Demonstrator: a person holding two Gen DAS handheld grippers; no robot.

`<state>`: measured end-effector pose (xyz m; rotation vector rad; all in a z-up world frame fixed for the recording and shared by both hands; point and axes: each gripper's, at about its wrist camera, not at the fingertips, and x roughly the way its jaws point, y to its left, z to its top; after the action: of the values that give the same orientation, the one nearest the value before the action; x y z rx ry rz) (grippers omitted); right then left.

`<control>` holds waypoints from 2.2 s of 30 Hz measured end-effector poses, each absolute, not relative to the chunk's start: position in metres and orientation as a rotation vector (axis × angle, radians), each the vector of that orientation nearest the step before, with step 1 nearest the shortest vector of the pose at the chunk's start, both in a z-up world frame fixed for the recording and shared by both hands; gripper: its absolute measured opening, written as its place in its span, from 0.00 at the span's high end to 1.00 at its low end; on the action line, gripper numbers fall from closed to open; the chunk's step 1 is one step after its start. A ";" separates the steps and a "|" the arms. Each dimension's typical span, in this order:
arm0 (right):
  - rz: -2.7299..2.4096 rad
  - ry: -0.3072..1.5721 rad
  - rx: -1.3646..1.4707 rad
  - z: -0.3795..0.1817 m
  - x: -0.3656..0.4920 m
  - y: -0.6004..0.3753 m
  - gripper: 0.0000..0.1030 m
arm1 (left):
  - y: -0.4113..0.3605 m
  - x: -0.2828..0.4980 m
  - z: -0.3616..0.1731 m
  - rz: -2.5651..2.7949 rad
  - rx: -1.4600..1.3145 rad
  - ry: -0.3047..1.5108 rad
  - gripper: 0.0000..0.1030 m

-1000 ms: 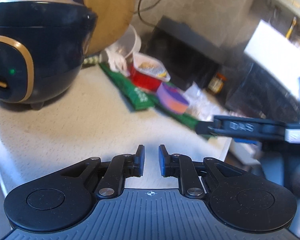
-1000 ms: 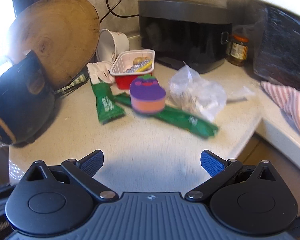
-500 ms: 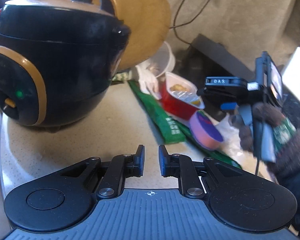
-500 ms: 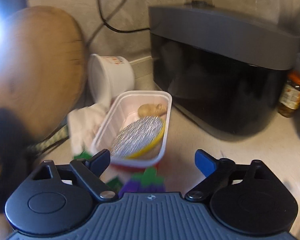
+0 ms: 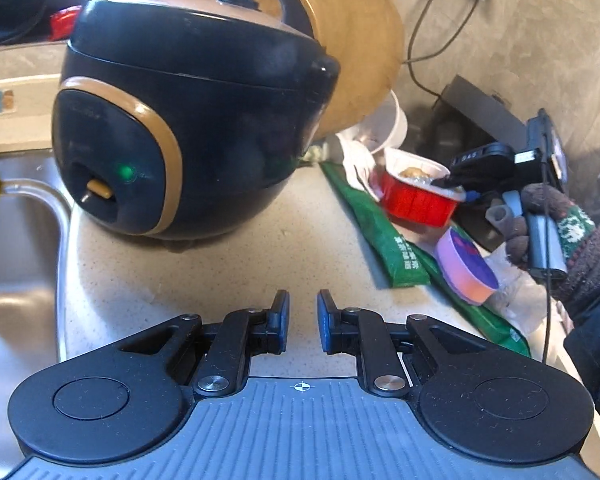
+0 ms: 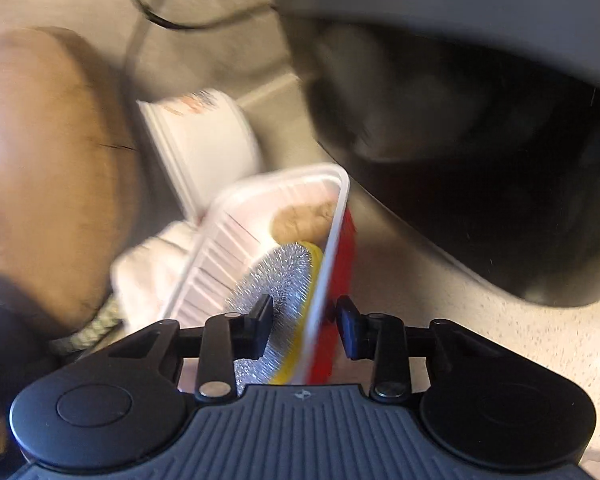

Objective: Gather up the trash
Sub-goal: 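Move the right gripper toward the red foil tray and white paper cup, then grasp the white paper cup with the right gripper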

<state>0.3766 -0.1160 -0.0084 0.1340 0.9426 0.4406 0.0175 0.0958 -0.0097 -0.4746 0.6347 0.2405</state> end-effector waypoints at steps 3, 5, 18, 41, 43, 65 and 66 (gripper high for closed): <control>0.496 0.886 0.094 0.015 0.348 -0.109 0.68 | 0.094 0.010 -0.009 0.216 -0.489 0.623 0.83; 0.522 0.872 0.074 0.024 0.326 -0.107 0.69 | 0.092 0.009 -0.007 0.195 -0.488 0.614 0.83; 0.700 0.816 -0.006 0.040 0.199 -0.114 0.70 | 0.091 -0.002 0.002 0.118 -0.493 0.562 0.83; 0.454 0.917 0.070 -0.036 0.152 -0.174 0.24 | 0.069 0.099 -0.021 0.109 -0.419 0.722 0.84; 0.453 0.922 0.081 -0.040 0.156 -0.177 0.18 | 0.064 0.102 -0.026 0.118 -0.380 0.761 0.84; 0.455 0.725 -0.098 0.007 0.422 -0.028 0.17 | 0.062 0.031 0.010 0.234 -0.403 0.641 0.85; 0.428 0.748 -0.093 -0.003 0.436 -0.021 0.17 | 0.064 0.026 0.010 0.255 -0.402 0.641 0.85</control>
<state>0.4359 -0.0210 -0.0035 -0.0933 0.7477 0.4282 0.0256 0.0642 0.0097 -0.4021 0.6411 0.2550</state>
